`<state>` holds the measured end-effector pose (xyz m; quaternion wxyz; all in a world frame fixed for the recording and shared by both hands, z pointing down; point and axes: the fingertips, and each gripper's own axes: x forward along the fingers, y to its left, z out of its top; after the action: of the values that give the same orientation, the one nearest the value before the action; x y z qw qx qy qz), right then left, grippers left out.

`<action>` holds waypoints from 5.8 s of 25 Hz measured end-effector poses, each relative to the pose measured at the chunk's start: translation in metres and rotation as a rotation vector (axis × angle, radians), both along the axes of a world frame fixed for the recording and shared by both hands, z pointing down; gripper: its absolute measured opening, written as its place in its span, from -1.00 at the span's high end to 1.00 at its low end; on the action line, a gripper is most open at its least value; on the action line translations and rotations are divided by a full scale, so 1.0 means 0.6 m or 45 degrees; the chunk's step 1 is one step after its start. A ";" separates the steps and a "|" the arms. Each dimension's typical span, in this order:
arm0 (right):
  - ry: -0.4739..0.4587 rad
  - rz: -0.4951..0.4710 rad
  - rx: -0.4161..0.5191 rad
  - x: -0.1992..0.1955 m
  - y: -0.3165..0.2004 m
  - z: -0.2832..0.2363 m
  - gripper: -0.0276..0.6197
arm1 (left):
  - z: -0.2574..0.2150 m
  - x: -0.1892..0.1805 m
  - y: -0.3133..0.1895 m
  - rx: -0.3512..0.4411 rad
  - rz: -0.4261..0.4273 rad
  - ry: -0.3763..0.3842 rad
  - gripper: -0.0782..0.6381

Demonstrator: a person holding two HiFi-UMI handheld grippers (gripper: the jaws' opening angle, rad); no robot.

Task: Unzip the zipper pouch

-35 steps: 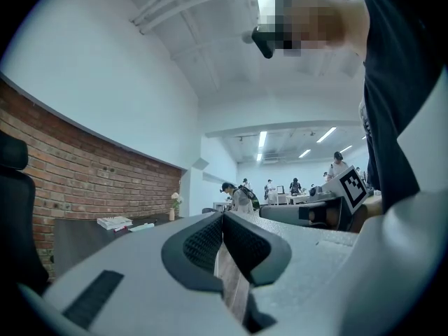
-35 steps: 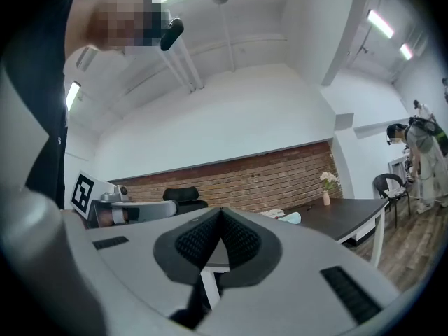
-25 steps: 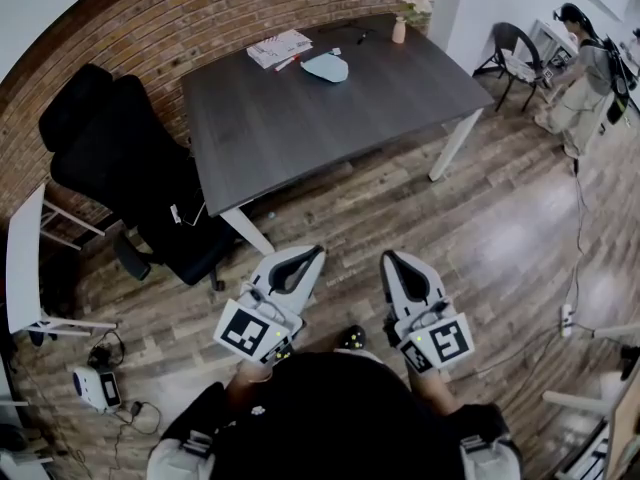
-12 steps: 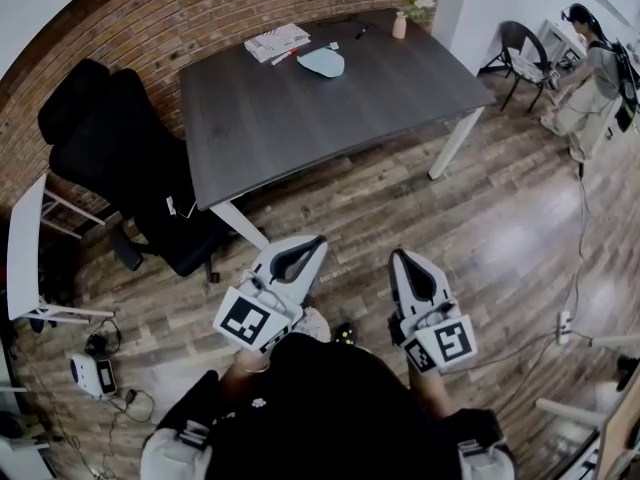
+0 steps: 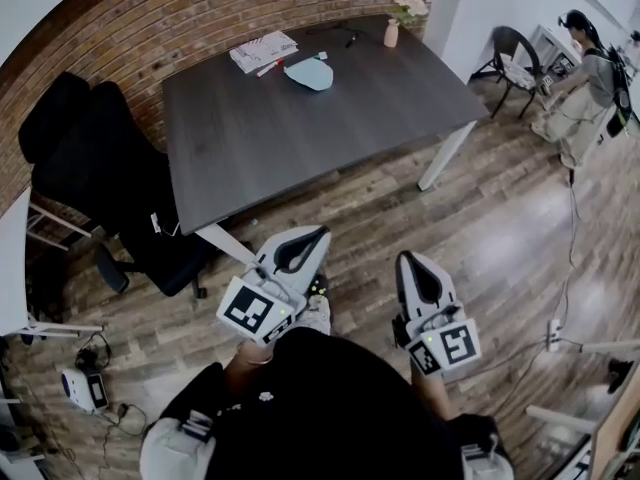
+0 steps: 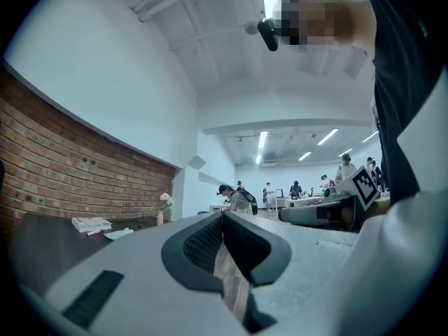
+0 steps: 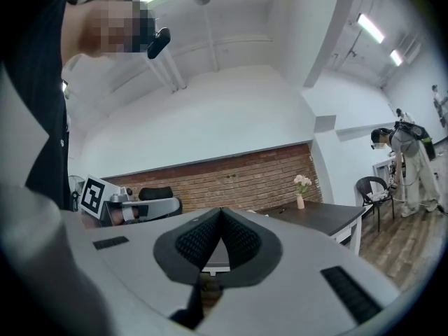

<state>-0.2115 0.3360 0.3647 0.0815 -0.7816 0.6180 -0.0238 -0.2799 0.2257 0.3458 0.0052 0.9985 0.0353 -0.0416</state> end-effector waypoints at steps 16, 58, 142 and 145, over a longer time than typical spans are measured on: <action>0.001 0.075 -0.061 0.188 -0.157 -0.010 0.92 | -0.006 0.204 -0.175 -0.036 0.077 -0.010 0.77; 0.018 -0.507 -0.118 0.555 -0.652 0.018 0.91 | 0.026 0.425 -0.582 -0.067 -0.613 -0.076 0.77; 0.238 -0.724 -1.127 0.777 -1.218 0.488 0.49 | 0.231 0.502 -0.957 -0.433 -0.840 -0.177 0.77; 0.238 -0.731 -1.149 0.775 -1.215 0.498 0.49 | 0.231 0.497 -0.957 -0.433 -0.850 -0.177 0.77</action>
<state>0.2536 -0.3930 0.6633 -0.3272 -0.5375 0.7397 -0.2384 0.0185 -0.3486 0.4845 0.1594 0.9404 -0.2996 0.0217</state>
